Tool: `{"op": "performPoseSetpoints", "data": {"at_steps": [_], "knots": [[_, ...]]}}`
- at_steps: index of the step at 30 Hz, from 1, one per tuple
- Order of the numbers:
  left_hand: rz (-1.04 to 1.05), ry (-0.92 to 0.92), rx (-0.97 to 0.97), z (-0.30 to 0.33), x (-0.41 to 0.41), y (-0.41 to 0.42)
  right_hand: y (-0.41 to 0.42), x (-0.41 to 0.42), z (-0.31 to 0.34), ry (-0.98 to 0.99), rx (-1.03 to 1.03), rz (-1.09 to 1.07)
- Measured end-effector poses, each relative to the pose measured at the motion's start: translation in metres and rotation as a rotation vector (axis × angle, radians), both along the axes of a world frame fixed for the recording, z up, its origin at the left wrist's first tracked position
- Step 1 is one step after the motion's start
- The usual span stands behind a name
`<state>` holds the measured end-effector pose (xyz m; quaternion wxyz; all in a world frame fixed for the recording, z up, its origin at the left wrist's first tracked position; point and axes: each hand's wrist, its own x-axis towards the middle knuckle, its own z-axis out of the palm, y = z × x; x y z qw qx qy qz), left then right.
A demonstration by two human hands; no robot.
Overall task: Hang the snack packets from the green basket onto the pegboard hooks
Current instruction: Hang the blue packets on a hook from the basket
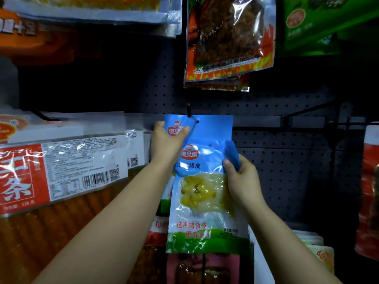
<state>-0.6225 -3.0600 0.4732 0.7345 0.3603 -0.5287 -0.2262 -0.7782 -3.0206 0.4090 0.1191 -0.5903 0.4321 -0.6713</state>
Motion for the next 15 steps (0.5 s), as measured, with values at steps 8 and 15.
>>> {"op": "performPoseSetpoints", "data": {"at_steps": [8,15], "knots": [[0.137,-0.114,0.002,0.003,-0.009,-0.024,-0.031,-0.003,0.003,0.173,0.056,-0.152],[0.226,-0.165,0.005,-0.004,-0.011,-0.018,-0.026,-0.008,-0.005,0.254,0.071,-0.279]]}}
